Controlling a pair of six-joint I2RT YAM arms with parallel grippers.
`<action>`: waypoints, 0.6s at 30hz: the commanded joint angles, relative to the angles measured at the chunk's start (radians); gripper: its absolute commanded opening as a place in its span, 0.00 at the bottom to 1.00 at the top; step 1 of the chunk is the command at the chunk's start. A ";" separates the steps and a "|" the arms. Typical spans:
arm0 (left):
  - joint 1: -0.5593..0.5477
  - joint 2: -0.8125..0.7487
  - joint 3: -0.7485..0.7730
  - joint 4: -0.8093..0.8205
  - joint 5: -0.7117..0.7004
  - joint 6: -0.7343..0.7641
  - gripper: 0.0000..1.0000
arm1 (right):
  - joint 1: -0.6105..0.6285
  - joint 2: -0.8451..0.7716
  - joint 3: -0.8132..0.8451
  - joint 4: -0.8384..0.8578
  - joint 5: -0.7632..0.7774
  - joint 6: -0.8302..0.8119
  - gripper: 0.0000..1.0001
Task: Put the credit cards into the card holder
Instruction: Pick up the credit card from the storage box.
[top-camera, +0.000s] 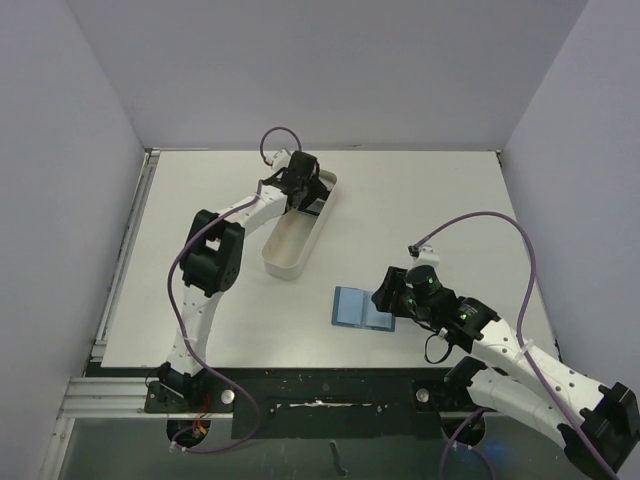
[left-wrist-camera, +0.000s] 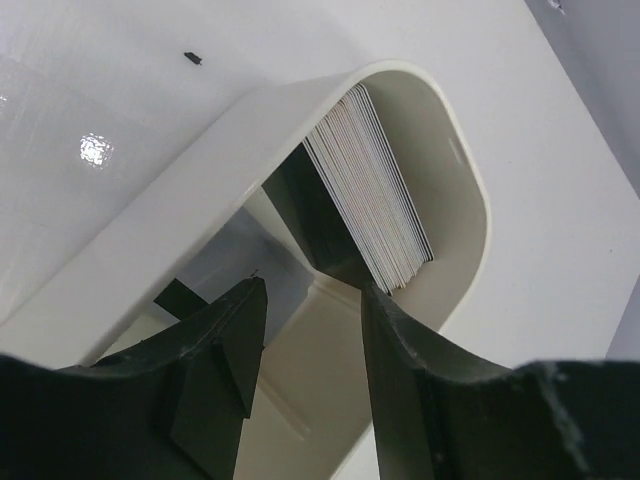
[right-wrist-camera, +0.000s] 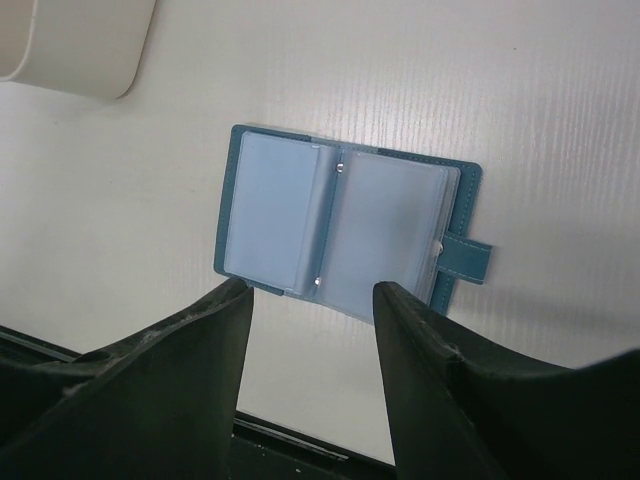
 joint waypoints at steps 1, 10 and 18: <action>0.024 -0.012 -0.018 0.156 0.028 -0.003 0.40 | 0.006 -0.004 0.017 0.056 -0.014 -0.005 0.53; 0.046 -0.003 -0.059 0.282 0.034 0.021 0.40 | 0.006 0.039 0.013 0.074 -0.038 -0.019 0.54; 0.050 0.019 -0.049 0.308 0.036 0.003 0.39 | 0.006 0.065 0.017 0.098 -0.050 -0.021 0.55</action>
